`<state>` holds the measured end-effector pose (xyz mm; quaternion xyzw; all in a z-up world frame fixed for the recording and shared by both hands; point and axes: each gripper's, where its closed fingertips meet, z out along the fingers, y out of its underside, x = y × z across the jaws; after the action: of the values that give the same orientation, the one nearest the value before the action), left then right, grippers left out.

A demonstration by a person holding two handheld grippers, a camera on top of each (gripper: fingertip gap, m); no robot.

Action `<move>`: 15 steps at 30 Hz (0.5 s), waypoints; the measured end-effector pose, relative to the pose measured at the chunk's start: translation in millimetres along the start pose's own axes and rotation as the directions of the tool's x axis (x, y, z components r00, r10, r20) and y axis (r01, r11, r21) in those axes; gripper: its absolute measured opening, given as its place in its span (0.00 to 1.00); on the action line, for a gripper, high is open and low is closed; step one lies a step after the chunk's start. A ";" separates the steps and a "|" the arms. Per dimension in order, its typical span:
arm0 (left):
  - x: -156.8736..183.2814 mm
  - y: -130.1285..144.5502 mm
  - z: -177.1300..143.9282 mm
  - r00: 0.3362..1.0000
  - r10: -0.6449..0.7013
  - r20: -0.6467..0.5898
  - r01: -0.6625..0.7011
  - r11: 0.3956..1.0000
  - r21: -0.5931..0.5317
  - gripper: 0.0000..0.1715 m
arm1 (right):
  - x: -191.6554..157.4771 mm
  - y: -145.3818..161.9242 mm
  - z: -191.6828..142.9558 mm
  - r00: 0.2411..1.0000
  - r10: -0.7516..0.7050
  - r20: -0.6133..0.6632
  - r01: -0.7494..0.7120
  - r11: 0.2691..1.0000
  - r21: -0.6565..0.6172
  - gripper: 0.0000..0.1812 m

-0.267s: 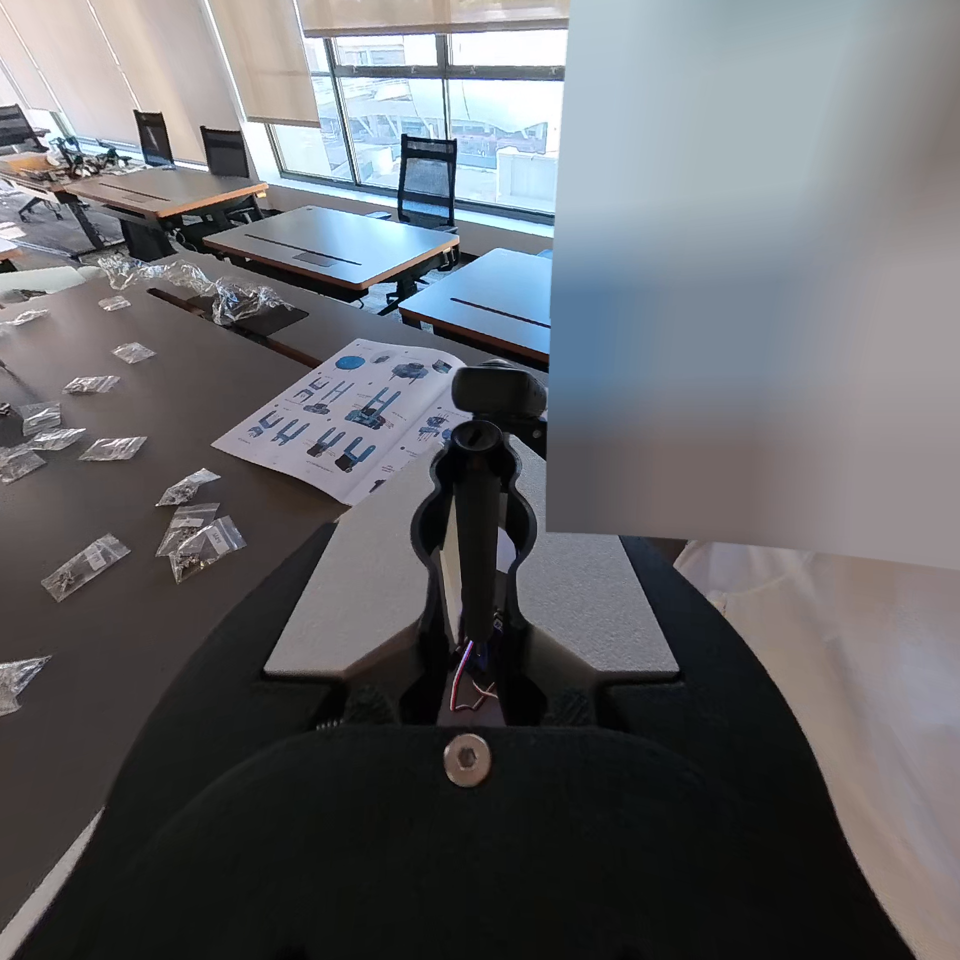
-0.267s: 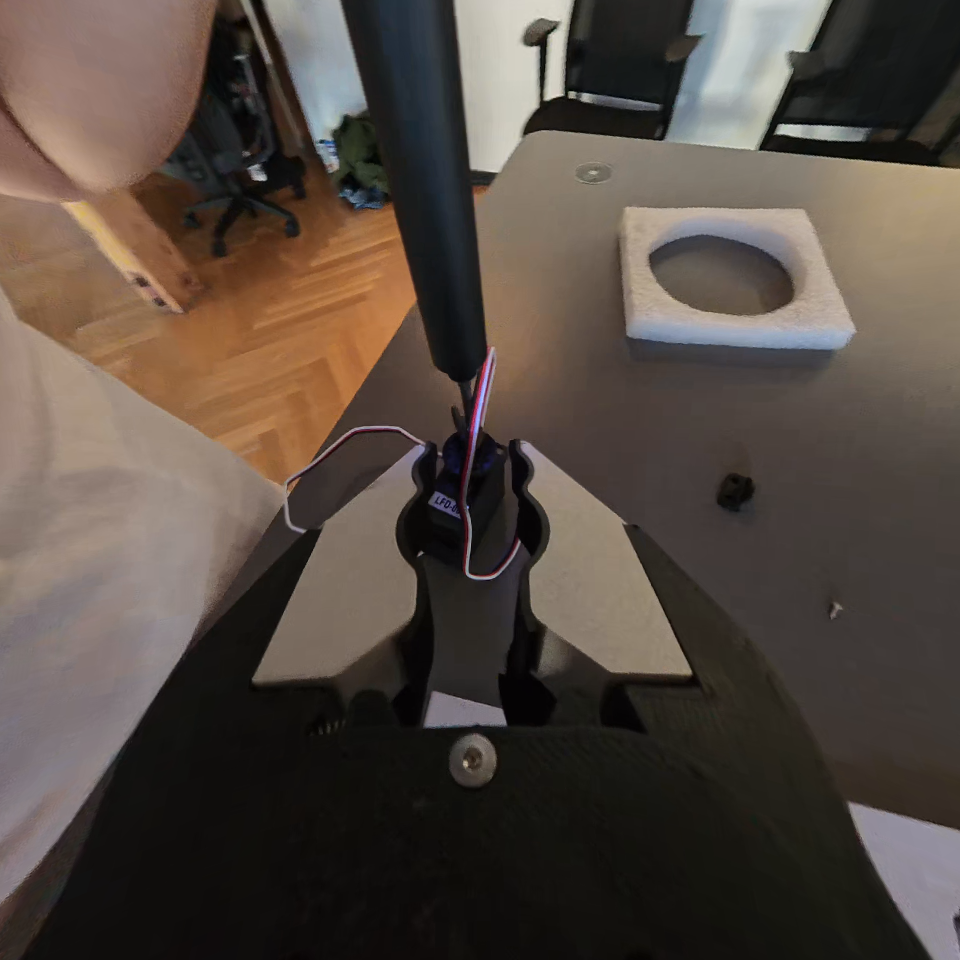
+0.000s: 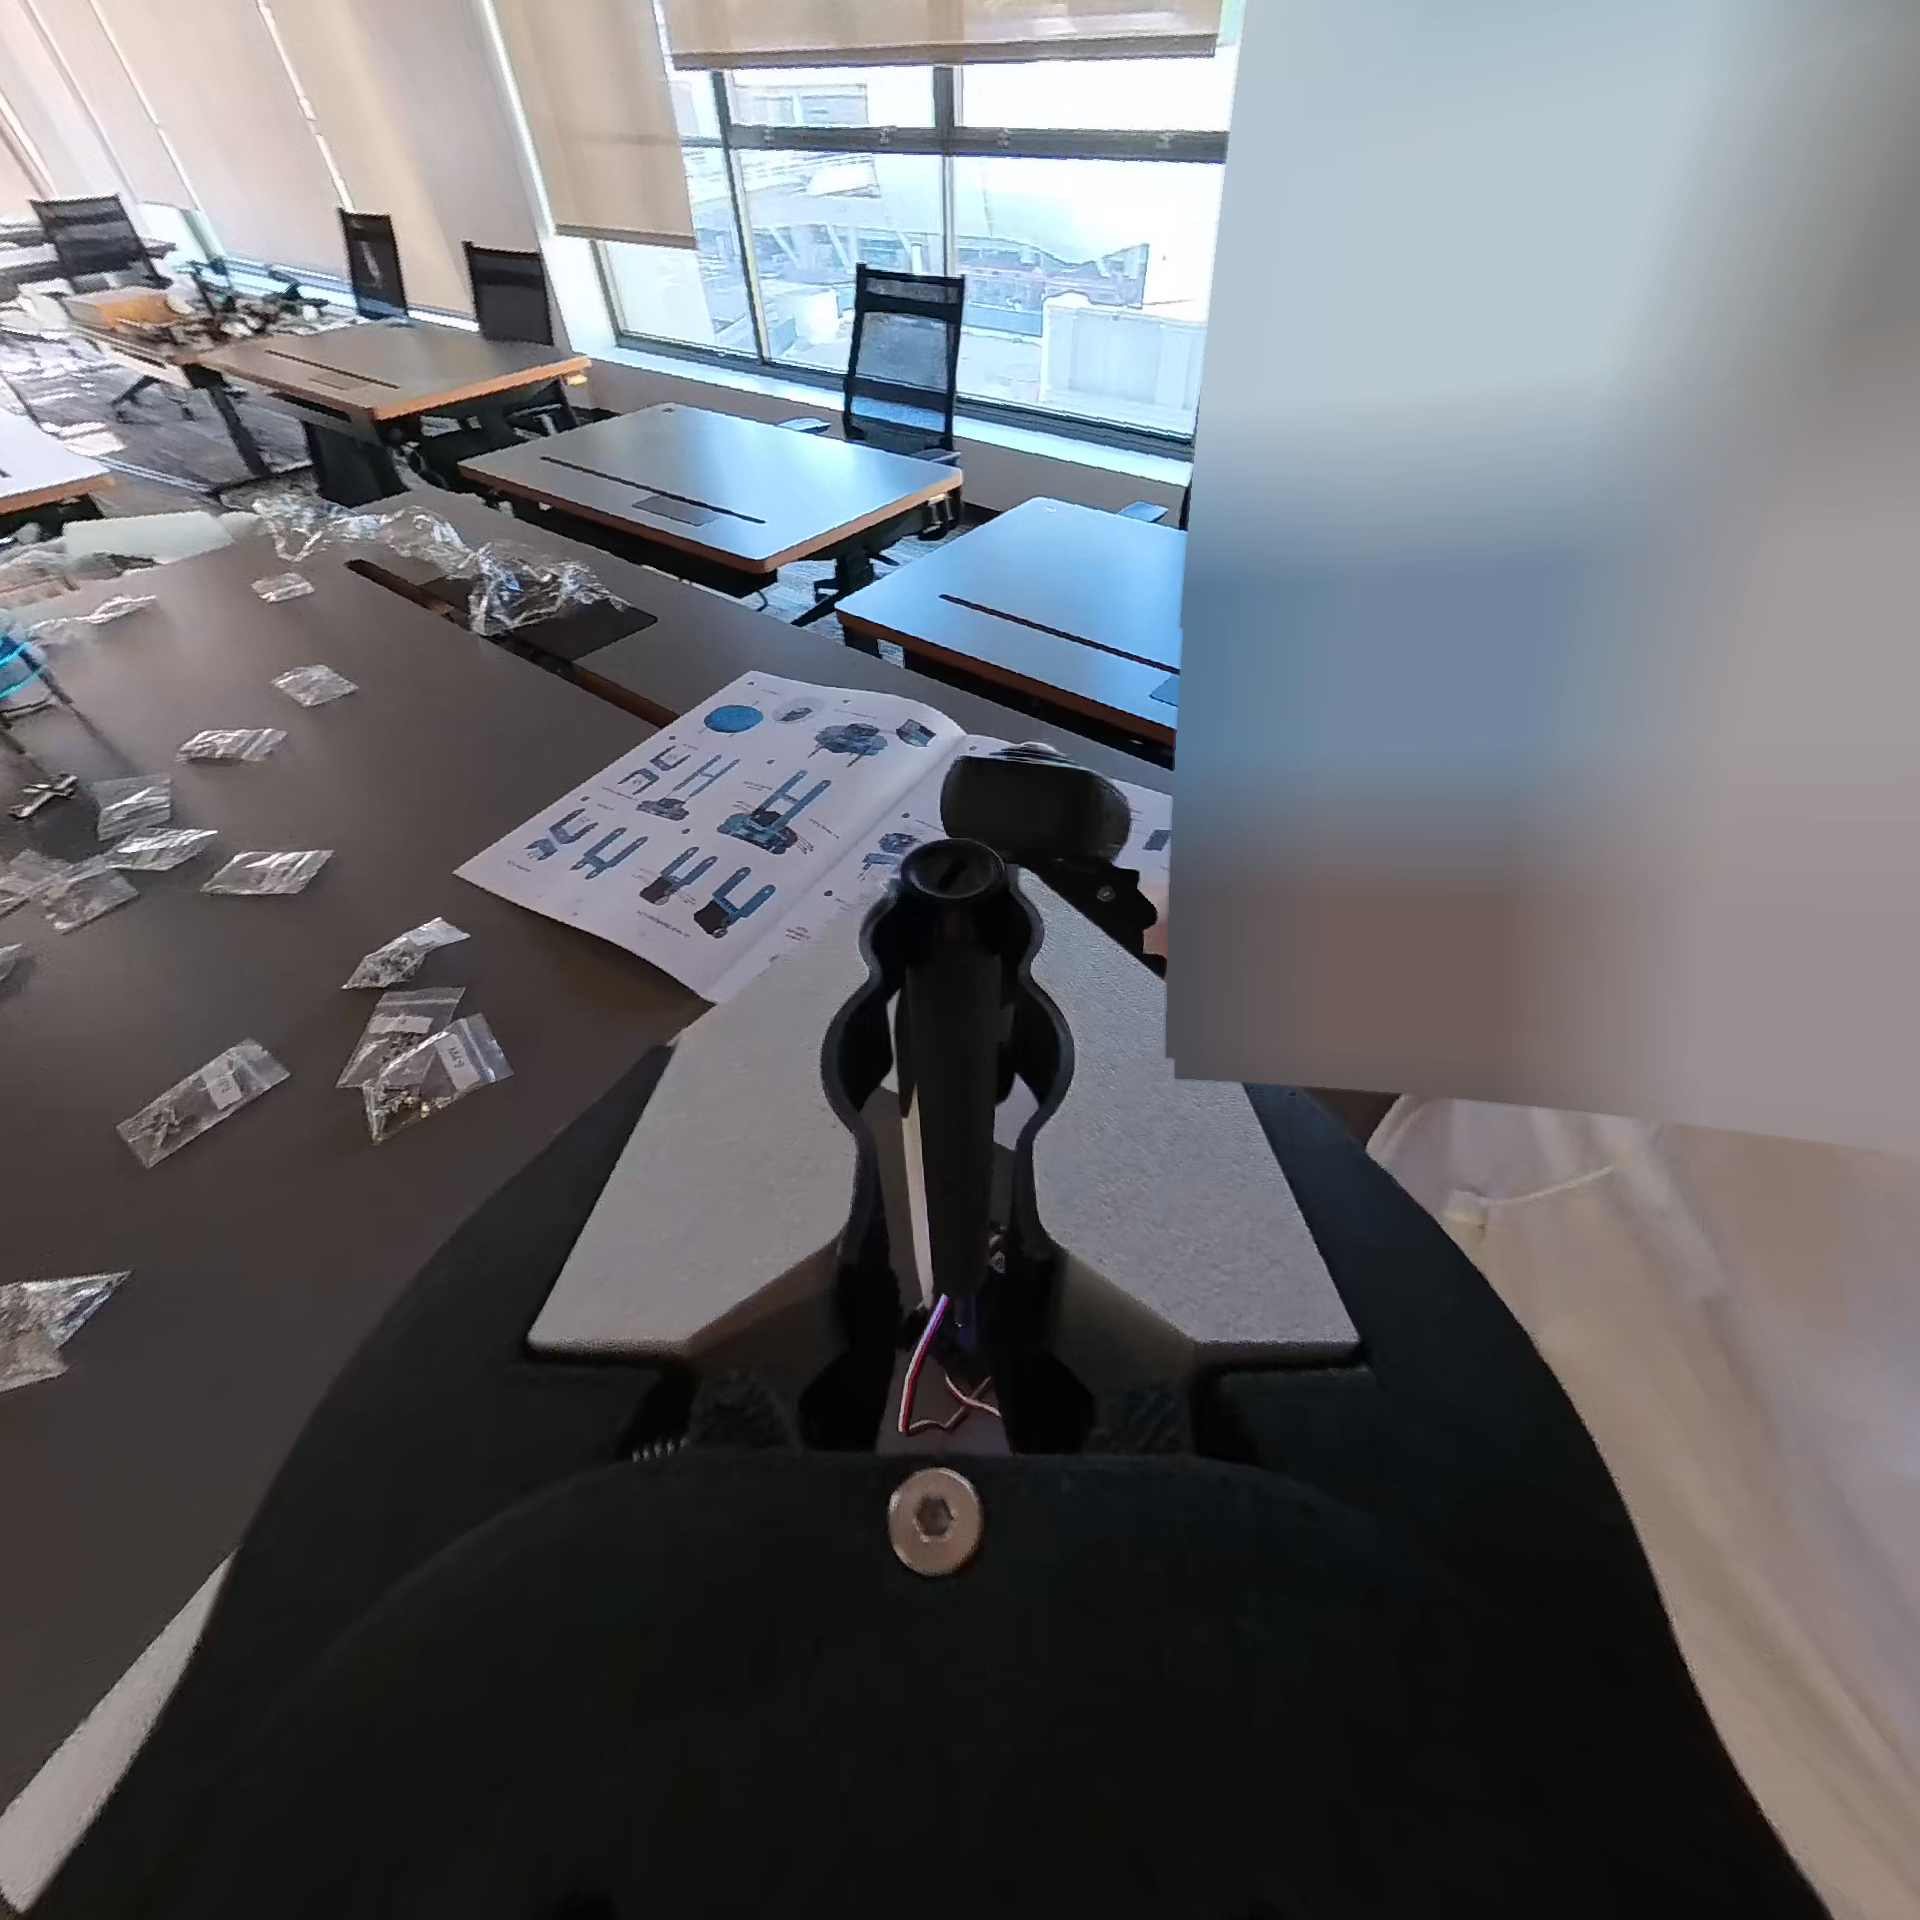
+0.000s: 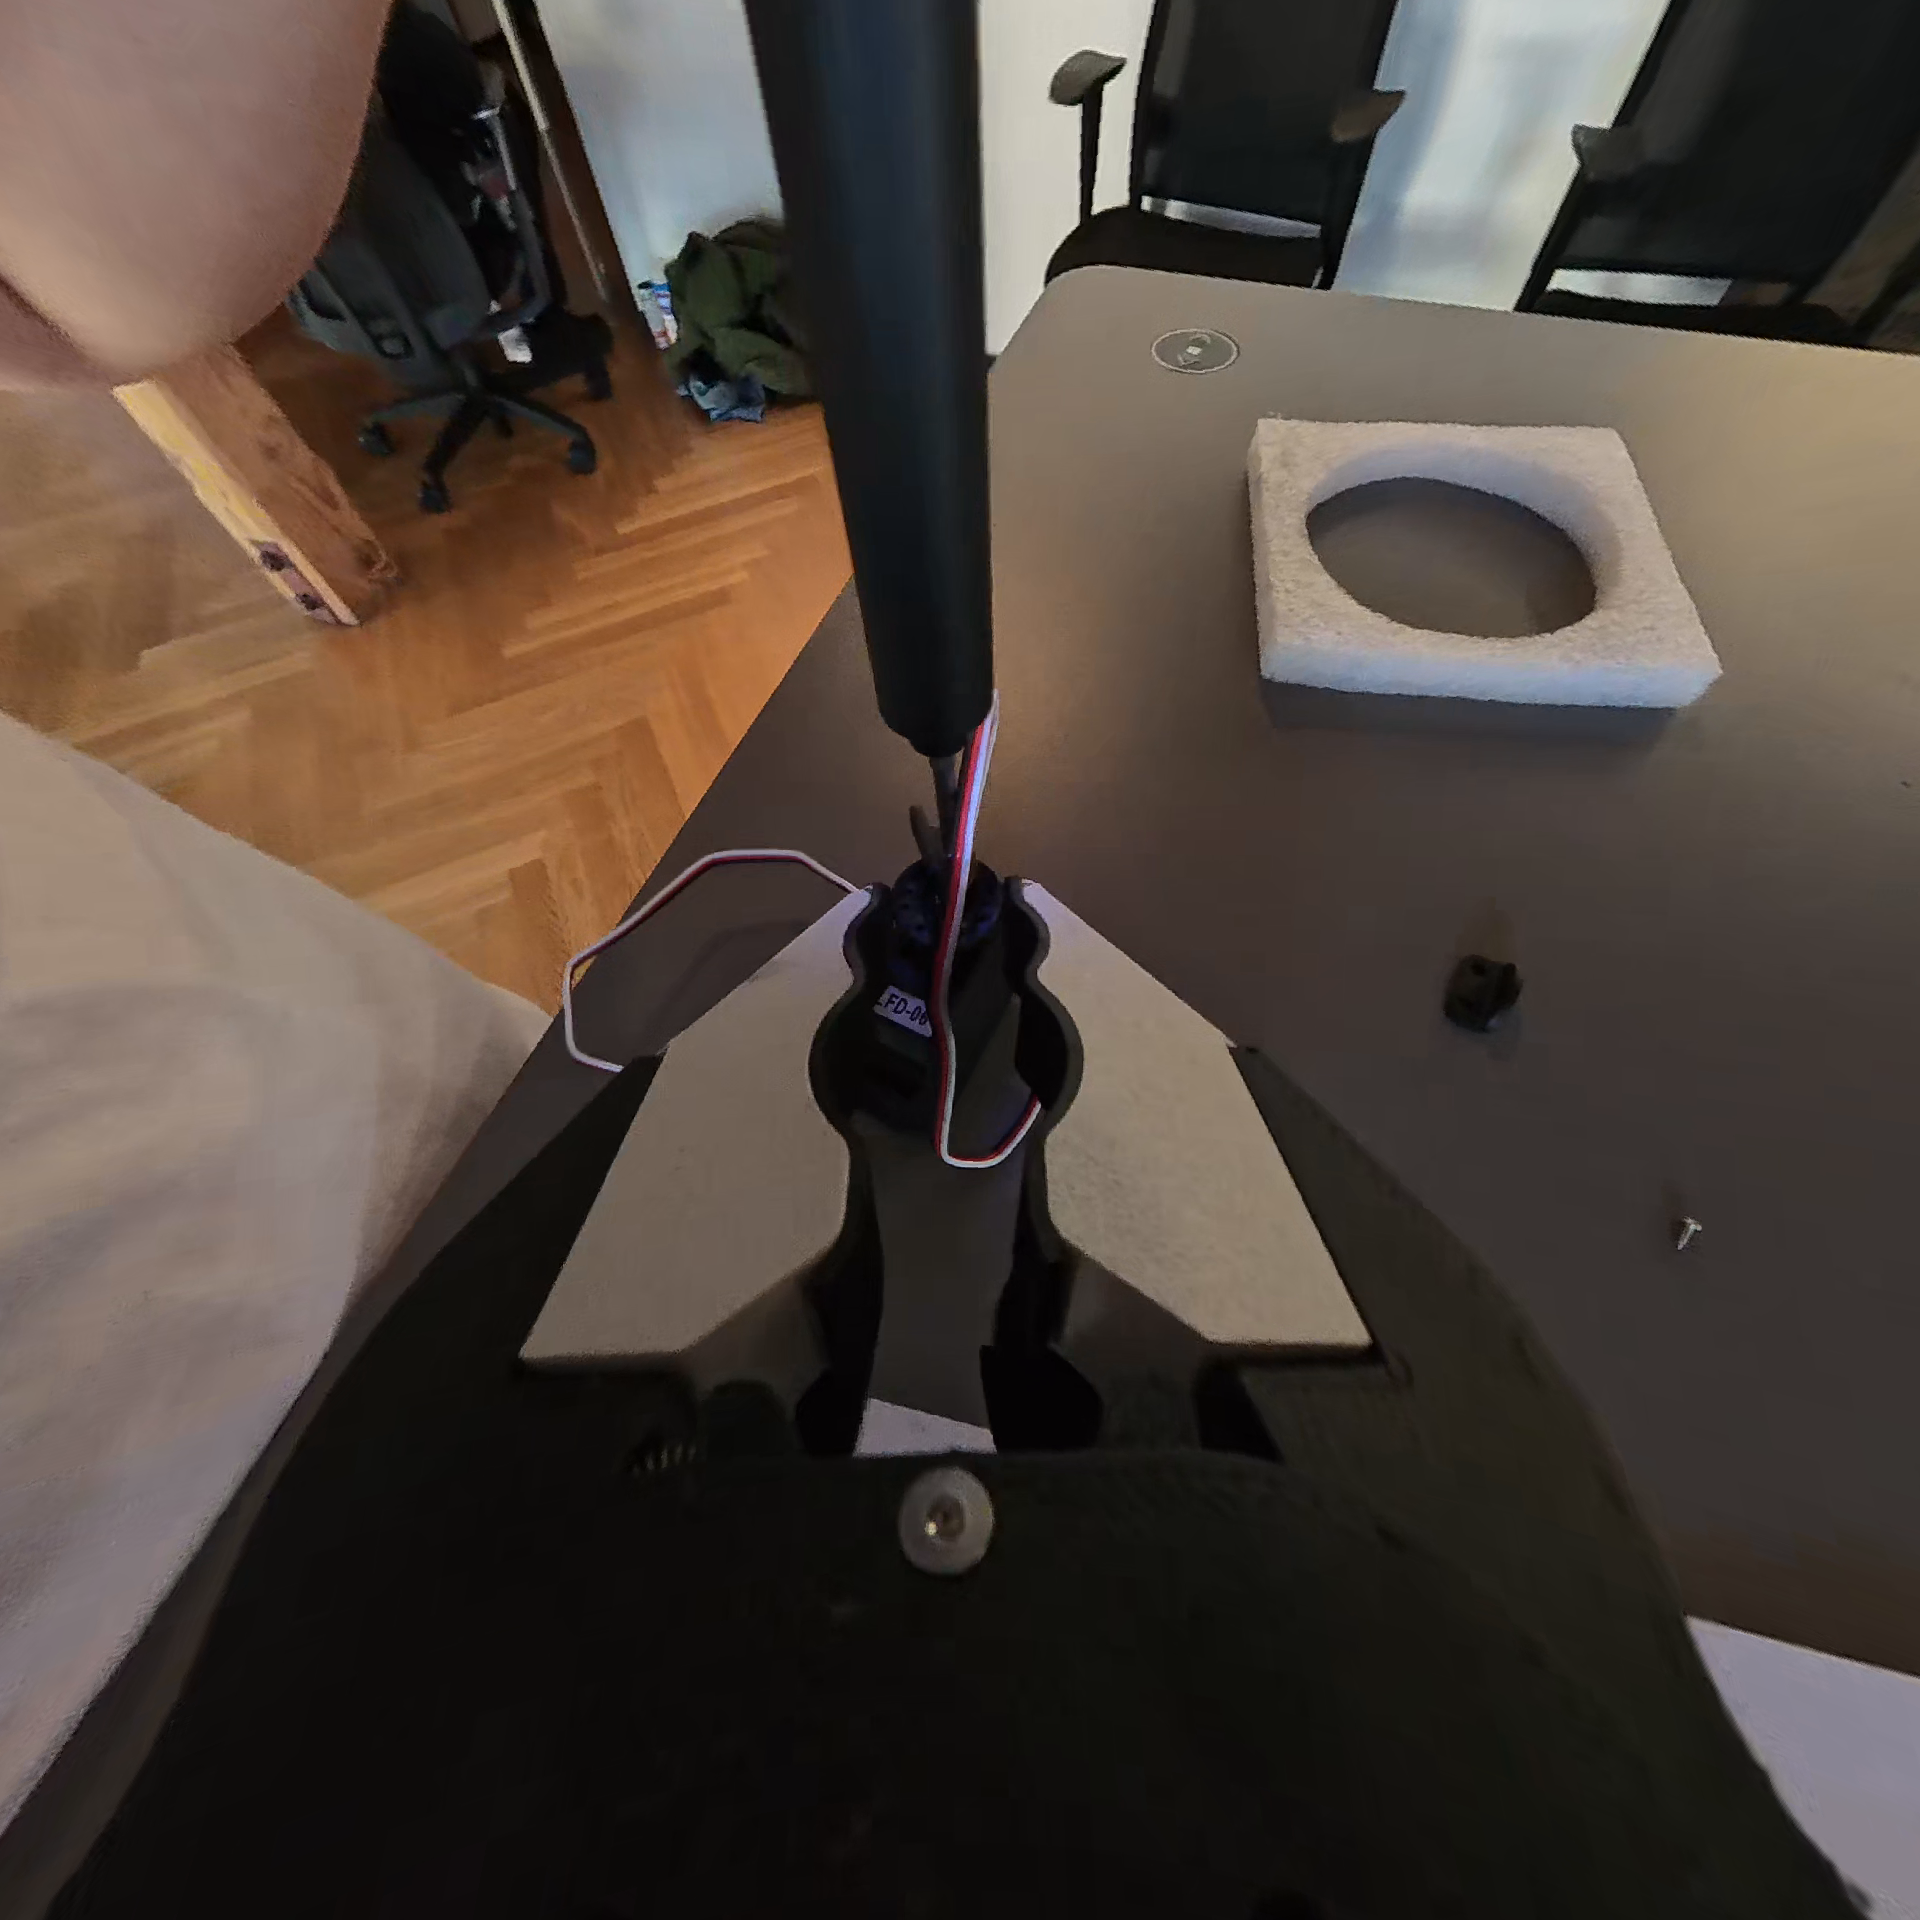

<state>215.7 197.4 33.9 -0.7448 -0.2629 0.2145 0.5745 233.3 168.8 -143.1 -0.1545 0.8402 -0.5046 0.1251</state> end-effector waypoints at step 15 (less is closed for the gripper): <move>-9.9 1.0 -9.2 0.934 -0.054 0.354 0.029 0.997 0.075 0.09 | 2.2 -0.1 0.9 0.958 0.121 -0.261 -0.109 0.992 0.062 0.11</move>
<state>213.9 184.1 35.3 -0.6681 -0.3705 0.3423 0.5470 231.6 167.2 -143.6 -0.0338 0.8447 -0.5323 0.0447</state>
